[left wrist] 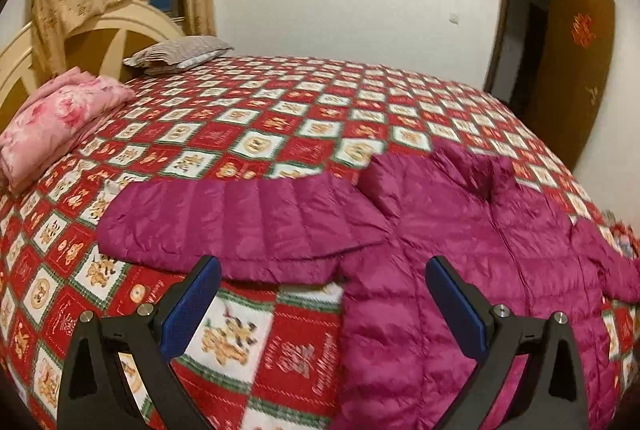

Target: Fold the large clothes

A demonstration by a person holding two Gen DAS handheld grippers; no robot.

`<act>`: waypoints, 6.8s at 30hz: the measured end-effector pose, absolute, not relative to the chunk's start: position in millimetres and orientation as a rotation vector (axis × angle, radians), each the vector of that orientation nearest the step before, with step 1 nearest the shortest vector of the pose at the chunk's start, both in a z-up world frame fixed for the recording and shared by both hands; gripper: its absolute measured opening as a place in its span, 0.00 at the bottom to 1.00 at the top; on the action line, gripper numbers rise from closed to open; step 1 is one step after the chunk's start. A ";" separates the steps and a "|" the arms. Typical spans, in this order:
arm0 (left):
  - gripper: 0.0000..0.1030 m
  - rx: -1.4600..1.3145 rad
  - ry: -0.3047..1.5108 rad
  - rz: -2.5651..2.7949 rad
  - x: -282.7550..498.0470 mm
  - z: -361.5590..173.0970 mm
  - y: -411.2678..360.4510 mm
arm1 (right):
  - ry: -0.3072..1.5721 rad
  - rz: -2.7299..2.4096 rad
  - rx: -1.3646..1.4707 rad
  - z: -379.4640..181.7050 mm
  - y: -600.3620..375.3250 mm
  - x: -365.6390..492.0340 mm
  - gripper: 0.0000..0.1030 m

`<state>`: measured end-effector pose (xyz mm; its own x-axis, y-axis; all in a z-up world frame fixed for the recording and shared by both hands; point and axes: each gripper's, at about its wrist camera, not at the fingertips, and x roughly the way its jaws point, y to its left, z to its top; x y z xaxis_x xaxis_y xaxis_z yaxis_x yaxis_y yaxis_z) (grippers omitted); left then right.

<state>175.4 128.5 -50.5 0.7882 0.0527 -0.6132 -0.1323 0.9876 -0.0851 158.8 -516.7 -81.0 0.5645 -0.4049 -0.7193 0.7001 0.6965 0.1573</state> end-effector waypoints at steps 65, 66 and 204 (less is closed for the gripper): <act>0.08 -0.441 0.467 0.433 256.1 -79.1 283.6 | 0.684 0.184 0.277 -59.3 -158.7 174.0 0.71; 0.08 -0.414 0.435 0.383 255.5 -63.5 266.4 | 0.675 0.166 0.287 -57.4 -164.4 170.6 0.71; 0.57 -0.167 0.669 -0.100 426.7 -38.9 -23.6 | 0.899 0.133 0.176 -153.9 -184.4 419.7 0.39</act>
